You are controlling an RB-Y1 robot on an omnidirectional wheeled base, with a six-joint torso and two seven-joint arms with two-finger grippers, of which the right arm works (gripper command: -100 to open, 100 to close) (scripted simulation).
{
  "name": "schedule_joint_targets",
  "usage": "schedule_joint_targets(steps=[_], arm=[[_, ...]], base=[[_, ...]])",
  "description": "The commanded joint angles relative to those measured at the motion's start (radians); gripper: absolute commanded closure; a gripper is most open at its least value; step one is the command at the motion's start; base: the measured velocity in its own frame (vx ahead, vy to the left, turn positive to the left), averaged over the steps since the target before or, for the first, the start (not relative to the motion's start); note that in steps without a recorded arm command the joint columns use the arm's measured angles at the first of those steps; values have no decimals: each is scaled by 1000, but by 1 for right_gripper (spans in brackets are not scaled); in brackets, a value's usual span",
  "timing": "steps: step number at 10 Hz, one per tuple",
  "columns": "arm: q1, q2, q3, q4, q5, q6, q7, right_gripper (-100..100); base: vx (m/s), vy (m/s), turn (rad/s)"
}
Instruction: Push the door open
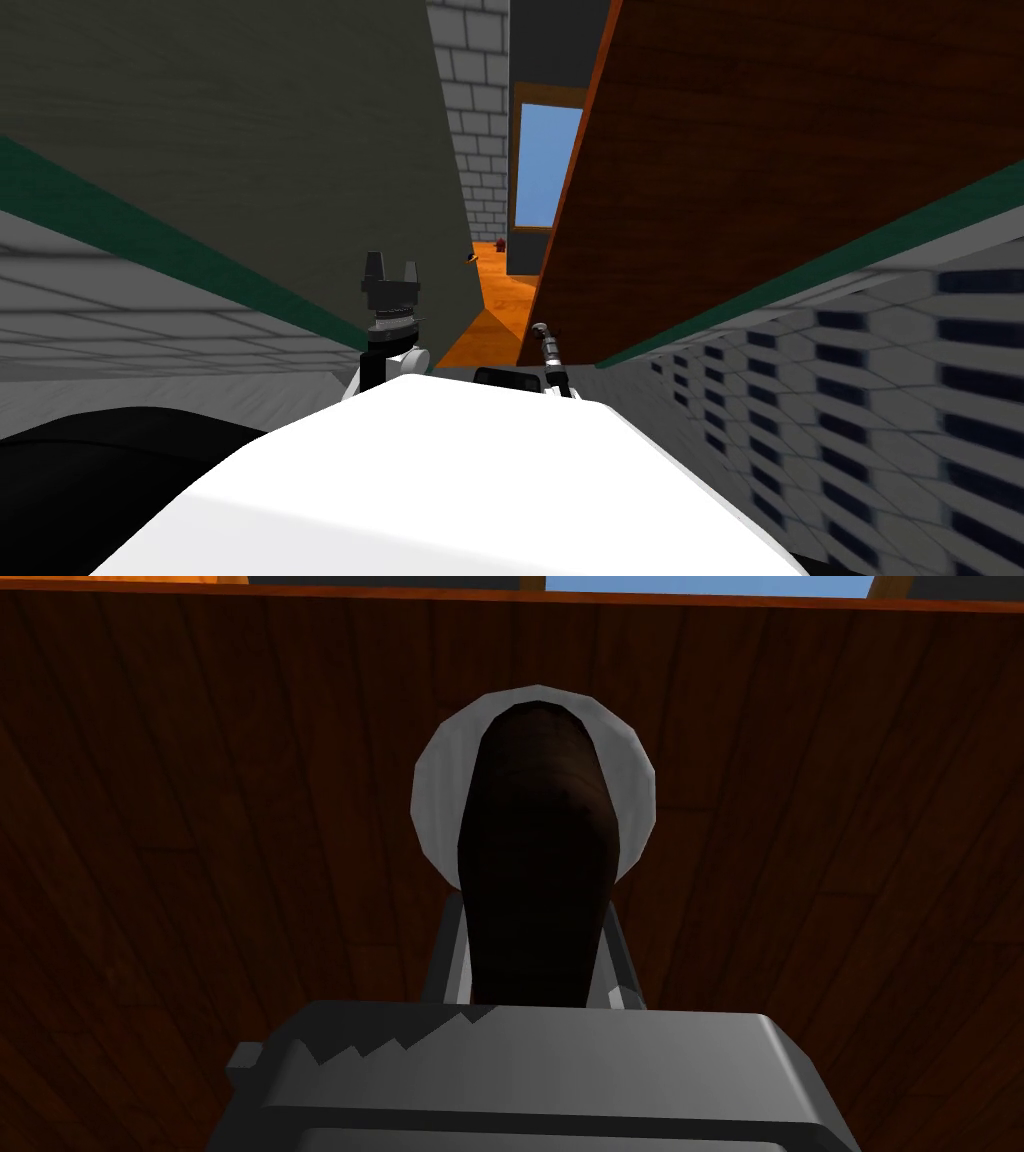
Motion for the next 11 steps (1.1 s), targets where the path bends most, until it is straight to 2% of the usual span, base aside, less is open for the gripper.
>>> schedule_joint_targets(steps=[1, 7, 11], arm=[[-6, -3, -12, -3, -4, -2, 5, 100], [-23, 0, -67, 15, -24, -1, 38, 100], [-37, 12, -115, 29, -40, 0, 65, 100]], base=[[169, 41, -45], [182, 50, -66], [157, 64, -84]])
